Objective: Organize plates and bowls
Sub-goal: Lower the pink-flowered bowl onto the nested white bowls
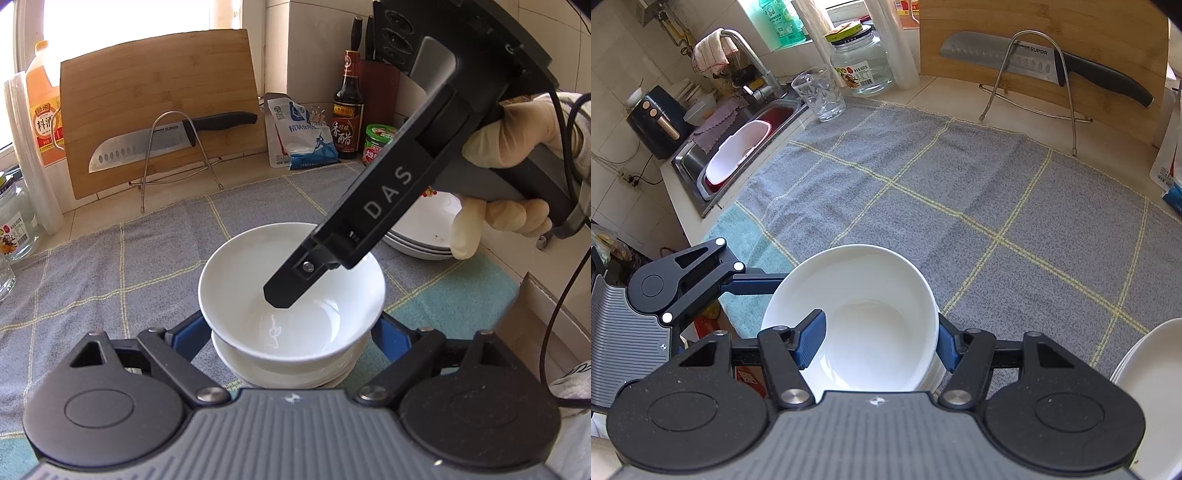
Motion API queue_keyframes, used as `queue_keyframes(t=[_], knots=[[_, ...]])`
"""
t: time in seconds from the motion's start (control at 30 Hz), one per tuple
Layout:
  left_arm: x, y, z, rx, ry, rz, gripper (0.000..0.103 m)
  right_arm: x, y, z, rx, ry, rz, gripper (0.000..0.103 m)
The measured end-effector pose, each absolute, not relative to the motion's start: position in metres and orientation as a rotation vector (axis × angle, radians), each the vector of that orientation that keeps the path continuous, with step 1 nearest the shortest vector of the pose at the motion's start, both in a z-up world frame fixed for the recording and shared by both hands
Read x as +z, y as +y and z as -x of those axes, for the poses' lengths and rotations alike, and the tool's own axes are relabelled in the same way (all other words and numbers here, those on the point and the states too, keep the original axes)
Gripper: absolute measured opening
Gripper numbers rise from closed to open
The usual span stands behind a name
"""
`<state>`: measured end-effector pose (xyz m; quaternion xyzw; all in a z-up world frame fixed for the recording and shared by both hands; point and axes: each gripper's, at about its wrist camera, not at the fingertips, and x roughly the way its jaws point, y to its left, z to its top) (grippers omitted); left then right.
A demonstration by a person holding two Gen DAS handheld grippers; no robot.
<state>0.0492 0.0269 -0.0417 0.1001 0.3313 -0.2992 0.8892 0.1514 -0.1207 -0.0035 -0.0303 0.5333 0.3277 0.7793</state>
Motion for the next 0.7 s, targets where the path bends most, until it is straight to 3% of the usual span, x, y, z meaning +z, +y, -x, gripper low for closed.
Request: queue_keyframes(t=[0.7], knots=[[-0.0488,0.0262,-0.0577,-0.619,0.714,-0.202,0.092,-0.0112,-0.1154,-0.1505,0.703,1.149,0.095,0.069]])
